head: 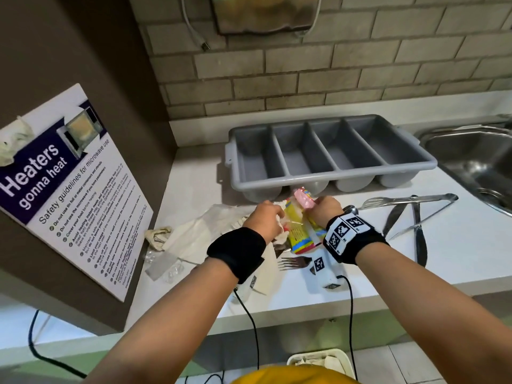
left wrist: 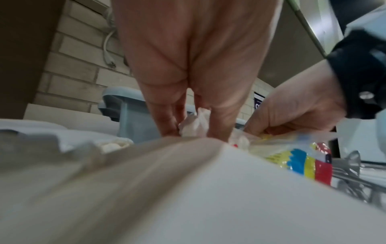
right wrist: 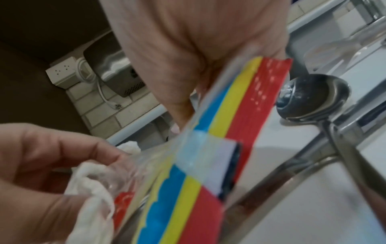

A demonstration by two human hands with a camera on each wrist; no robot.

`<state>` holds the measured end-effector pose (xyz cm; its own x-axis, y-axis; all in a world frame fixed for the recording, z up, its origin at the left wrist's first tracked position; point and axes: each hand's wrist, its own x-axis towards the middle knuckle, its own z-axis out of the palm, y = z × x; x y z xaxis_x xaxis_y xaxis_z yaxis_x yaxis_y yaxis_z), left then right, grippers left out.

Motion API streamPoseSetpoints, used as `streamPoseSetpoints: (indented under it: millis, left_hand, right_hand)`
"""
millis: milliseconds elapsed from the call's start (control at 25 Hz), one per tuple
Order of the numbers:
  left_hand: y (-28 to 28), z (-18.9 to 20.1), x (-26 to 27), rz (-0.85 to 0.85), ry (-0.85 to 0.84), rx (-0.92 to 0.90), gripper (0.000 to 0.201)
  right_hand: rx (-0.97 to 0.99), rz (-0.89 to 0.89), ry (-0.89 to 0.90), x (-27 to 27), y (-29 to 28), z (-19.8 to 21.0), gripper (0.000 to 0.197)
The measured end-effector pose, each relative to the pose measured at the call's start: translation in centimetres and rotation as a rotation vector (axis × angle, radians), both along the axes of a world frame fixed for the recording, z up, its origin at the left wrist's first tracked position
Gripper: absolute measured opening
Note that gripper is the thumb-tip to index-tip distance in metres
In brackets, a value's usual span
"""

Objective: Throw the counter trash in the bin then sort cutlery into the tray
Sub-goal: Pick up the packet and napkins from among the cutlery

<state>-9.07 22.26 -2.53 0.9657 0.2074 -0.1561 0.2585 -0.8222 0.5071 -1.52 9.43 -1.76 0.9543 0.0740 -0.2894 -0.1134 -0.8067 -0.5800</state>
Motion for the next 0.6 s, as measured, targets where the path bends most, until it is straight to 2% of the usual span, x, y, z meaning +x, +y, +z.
streamPoseSetpoints:
  millis: [200,360,520,600]
  left_hand:
    - [2.1,1.3,-0.3,0.141,-0.272,-0.135,0.025]
    - [4.3,2.7,-1.6,0.313,-0.388,-0.276,0.021]
    - [5.8,4.0,-3.1,0.317,-0.459,-0.3,0.03]
    - [5.7,4.3,-3.9,0.318,-0.454,-0.33,0.036]
  right_hand:
    - [0.127,-0.015,-0.101,-0.5,-1.2,0.6,0.029]
    - [0.142,0.044,-0.207,-1.5,-2.3,1.4,0.026]
    - [0.225,0.059,-0.27,-2.3,-3.2,1.4,0.026]
    - [0.308,0.047,-0.325,-2.9,-3.7,1.4,0.014]
